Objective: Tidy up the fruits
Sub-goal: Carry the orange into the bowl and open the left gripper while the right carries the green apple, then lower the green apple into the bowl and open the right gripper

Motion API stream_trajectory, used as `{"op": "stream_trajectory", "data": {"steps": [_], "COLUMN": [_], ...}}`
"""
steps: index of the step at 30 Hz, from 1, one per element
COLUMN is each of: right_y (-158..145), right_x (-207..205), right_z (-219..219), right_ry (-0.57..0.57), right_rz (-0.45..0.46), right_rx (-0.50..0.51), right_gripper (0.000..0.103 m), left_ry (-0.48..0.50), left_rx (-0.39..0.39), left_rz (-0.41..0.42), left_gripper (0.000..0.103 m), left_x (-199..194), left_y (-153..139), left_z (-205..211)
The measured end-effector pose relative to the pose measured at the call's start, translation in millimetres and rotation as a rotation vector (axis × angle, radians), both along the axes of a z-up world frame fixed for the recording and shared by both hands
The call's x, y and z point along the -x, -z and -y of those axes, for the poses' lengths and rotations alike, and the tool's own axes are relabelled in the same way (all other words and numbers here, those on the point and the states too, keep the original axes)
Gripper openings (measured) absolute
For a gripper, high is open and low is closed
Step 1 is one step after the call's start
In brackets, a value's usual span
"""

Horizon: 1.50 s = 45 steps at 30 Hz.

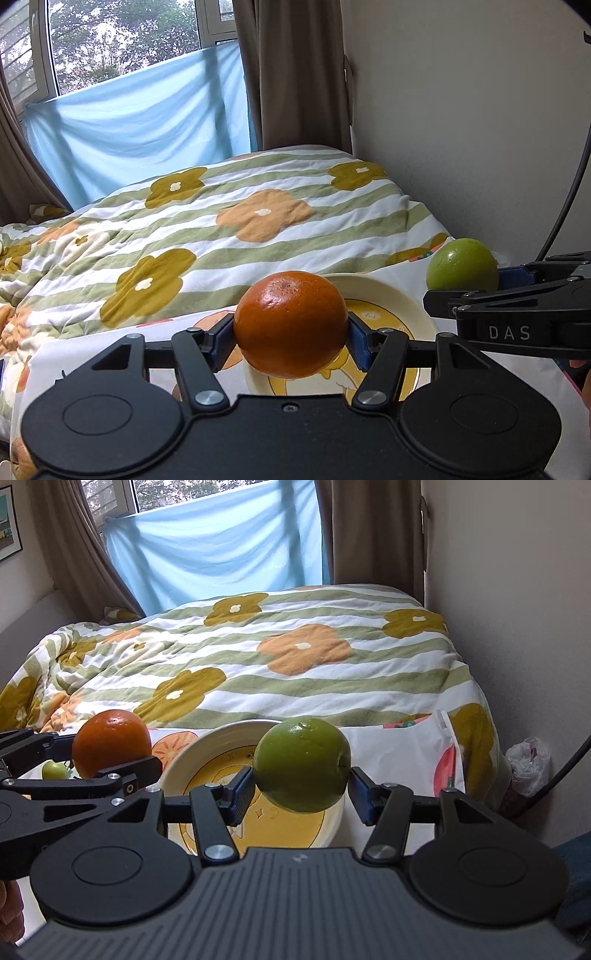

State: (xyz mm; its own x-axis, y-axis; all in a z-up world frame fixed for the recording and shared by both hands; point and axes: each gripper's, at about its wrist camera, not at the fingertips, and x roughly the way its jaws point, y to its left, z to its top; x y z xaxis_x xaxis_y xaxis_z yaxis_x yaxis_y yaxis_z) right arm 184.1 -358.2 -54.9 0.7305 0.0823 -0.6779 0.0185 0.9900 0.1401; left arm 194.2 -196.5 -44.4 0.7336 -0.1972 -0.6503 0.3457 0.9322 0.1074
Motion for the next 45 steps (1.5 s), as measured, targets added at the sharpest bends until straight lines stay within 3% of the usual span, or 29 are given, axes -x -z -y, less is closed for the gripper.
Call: {"op": "stream_trajectory", "data": {"steps": [10,21,23,26,27,35,40,45], "right_y": [34,54,54,52,52,54,60,68], "right_x": [-43,-64,-65,-66,-66,-71,-71,-75], "right_z": [12,21,21,22,23,16,-2,-16], "right_ry": [0.012,0.065,0.069,0.077,0.077,0.018,-0.063,-0.138], "right_rz": [-0.06,-0.124,-0.129,-0.132,-0.133,-0.134,-0.105,-0.087], "right_rx": [-0.044,-0.083,-0.083,-0.094,-0.098,-0.084,0.036,0.081], "right_gripper": [0.07,0.07,0.07,0.07,0.07,0.07,0.07,0.07], "left_ry": [0.071,0.139,0.156,0.167,0.169,0.13,0.104,0.083], "left_rx": [-0.104,-0.181,-0.182,-0.171,-0.161,-0.13,-0.136,-0.126], "left_rz": [-0.052,-0.136,-0.152,-0.122,-0.115,-0.121,-0.138,-0.156], "left_gripper": [0.065,0.066,0.07,0.099,0.101,0.101,0.101,0.101], "left_x": [-63,-93,-94,-88,-86,-72,-64,-55], "left_y": [53,91,92,82,79,63,65,67], "left_z": [27,41,43,41,38,14,3,-6]}}
